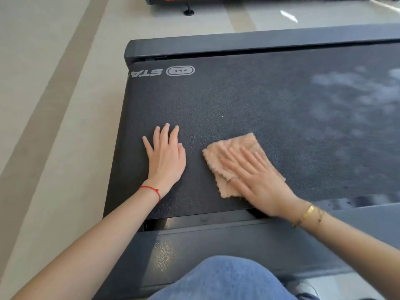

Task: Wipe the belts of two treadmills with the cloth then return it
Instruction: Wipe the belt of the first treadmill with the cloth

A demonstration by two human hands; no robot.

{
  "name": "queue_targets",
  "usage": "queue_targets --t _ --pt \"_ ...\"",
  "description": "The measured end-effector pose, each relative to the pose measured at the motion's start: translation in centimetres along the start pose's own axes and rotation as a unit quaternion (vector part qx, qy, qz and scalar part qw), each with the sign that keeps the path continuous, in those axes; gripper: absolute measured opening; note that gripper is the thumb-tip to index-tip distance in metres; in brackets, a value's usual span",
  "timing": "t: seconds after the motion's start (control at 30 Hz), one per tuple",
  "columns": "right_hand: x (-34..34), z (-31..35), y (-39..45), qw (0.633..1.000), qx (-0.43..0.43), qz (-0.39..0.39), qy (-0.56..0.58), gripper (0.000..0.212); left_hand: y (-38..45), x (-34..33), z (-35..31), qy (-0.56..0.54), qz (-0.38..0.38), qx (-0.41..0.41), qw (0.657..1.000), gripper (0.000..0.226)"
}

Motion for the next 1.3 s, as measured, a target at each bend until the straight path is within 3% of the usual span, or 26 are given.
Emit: queue_targets --t 0.17,0.43,0.53,0.7,0.8,0.9,1.03,1.13,1.3 --pt "2.6 -6.6 3.5 0.991 -0.130 0.003 0.031 0.055 1.5 -1.1 -3.9 0.006 0.015 -0.028 0.999 0.051" --pt "1.1 -4.9 1.5 0.998 0.064 0.020 -0.006 0.057 5.9 -1.5 -6.7 -0.004 -0.017 -0.010 1.000 0.051" --pt "2.6 -8.7 4.7 0.999 0.044 -0.008 0.001 0.057 6.9 -2.0 -6.9 0.012 -0.016 -0.002 1.000 0.052" --pt "6.3 -16.7 14.9 0.997 -0.065 -0.050 0.003 0.058 7.4 -2.6 -6.9 0.017 -0.023 0.021 0.999 0.053" --pt "7.8 -17.4 20.8 0.994 -0.091 -0.049 0.026 0.057 7.3 -2.5 -7.1 0.038 -0.034 0.030 0.998 0.054" --pt "8.0 -13.9 24.9 0.997 -0.059 -0.037 0.038 0.055 7.3 -2.5 -7.2 0.050 -0.038 0.036 0.997 0.055" --pt "6.5 -7.9 25.2 0.997 0.080 -0.023 -0.002 0.053 7.2 -2.2 -7.3 0.058 -0.034 0.035 0.997 0.054" --pt "6.3 -8.6 24.6 0.990 0.141 -0.013 -0.008 0.054 7.1 -2.1 -7.4 0.061 -0.023 0.039 0.997 0.055" --pt "9.0 -16.0 28.9 0.999 0.028 -0.033 -0.021 0.057 7.2 -2.1 -7.3 0.050 -0.015 0.046 0.998 0.058"
Point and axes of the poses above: each hand's wrist, its own y-axis towards the middle knuckle, its own x-axis out of the back of the hand, z = x × y, the point moved 5 cm from there along y, towards the middle knuckle, and after that the axes turned 7 degrees about z, right-handed, at the moved point
